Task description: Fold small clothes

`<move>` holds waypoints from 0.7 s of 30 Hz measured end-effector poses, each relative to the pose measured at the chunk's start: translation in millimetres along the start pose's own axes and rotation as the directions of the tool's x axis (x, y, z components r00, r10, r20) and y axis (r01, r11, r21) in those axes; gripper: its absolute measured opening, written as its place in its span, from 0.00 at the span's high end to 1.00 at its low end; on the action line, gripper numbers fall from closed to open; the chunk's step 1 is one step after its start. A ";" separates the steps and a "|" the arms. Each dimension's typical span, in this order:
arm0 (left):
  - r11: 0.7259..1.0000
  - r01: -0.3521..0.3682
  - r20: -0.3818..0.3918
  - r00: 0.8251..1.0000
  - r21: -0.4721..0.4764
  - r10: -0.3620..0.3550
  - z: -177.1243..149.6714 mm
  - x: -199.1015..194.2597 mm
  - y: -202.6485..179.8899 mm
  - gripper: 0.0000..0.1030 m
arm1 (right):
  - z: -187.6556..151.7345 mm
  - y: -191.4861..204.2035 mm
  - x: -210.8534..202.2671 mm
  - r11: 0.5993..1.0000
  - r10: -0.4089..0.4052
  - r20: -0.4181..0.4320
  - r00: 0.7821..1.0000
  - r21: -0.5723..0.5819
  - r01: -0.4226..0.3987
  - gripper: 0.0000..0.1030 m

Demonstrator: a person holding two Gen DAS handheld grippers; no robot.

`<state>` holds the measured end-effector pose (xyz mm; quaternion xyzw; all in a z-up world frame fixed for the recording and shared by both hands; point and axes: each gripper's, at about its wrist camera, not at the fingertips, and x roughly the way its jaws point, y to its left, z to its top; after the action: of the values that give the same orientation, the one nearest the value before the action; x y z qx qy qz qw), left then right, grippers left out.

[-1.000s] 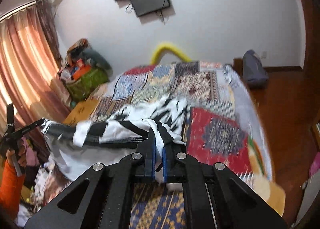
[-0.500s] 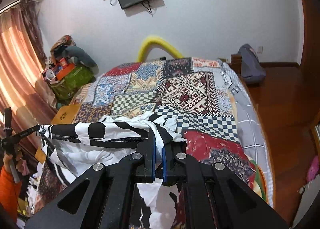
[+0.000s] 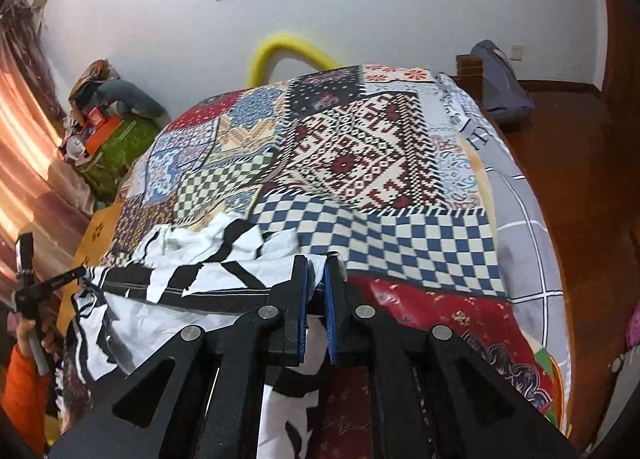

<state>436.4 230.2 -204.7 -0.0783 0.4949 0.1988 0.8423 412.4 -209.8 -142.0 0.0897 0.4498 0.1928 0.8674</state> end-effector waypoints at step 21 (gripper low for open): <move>0.981 0.171 -0.116 0.980 0.088 -0.160 -111.4 -43.5 21.7 0.32 | -111.9 28.8 -40.8 0.996 0.057 -0.156 0.986 -0.058 -0.067 0.47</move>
<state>319.3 202.1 -221.2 -0.0884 0.5406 0.0990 0.8307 292.6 -202.6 -166.9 0.0610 0.5062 0.2403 0.8260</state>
